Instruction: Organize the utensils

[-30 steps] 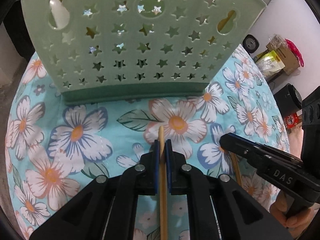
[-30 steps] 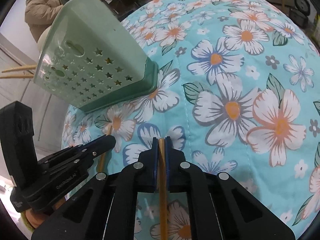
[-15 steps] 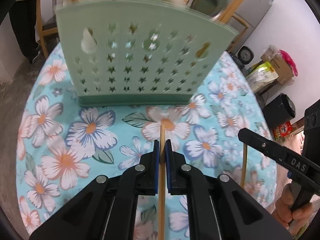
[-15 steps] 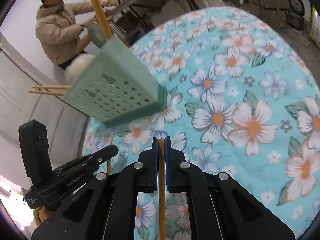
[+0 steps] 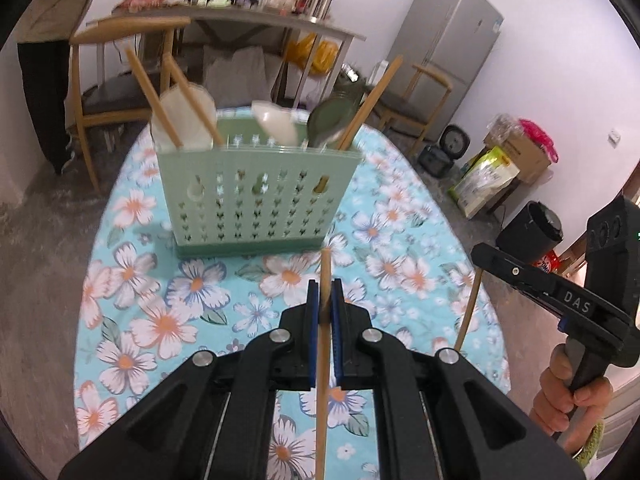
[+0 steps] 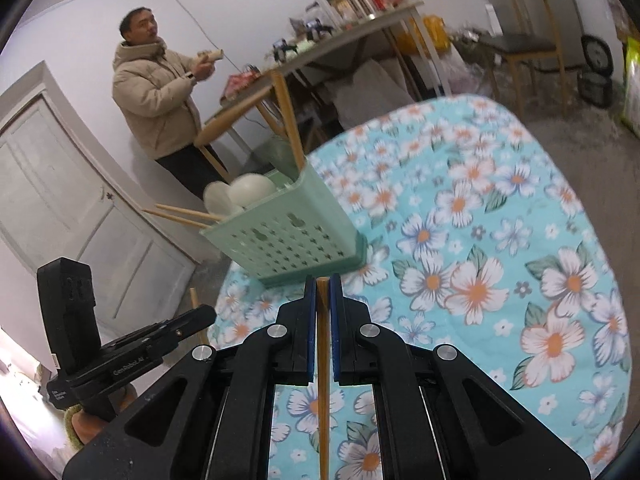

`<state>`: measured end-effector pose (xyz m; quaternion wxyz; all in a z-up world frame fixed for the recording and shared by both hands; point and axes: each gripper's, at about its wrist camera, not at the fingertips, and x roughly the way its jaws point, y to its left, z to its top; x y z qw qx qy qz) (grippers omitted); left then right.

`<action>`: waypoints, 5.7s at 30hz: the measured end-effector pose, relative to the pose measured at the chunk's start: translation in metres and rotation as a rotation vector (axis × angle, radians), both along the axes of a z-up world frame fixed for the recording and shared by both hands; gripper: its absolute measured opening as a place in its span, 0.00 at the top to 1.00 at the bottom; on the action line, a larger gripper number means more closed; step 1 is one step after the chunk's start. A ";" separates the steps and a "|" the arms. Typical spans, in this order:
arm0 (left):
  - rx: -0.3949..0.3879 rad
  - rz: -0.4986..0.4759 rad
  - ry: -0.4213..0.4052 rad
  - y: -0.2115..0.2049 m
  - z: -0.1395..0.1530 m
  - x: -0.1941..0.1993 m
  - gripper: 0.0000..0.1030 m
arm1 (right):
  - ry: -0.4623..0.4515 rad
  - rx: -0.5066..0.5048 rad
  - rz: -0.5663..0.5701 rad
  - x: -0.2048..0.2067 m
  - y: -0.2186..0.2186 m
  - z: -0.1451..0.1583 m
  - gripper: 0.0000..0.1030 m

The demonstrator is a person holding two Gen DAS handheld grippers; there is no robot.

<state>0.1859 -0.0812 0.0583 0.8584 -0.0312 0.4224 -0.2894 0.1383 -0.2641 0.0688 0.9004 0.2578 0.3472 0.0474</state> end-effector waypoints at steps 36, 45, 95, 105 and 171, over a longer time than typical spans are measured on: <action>-0.167 0.184 -0.503 0.037 0.170 0.057 0.95 | -0.443 -0.127 0.033 0.094 0.002 0.172 0.95; -0.108 0.228 -0.527 0.031 0.151 0.093 0.95 | -0.455 -0.143 0.043 0.140 0.012 0.162 0.95; -0.105 0.211 -0.403 0.043 0.089 0.064 0.33 | -0.299 -0.232 0.099 0.113 0.032 0.113 0.49; -0.062 0.167 -0.298 0.068 0.022 0.028 0.33 | -0.155 -0.383 0.126 0.160 0.063 0.056 0.68; 0.153 0.180 -0.235 0.073 -0.050 -0.061 0.09 | -0.271 -0.343 0.045 0.031 0.057 0.080 0.19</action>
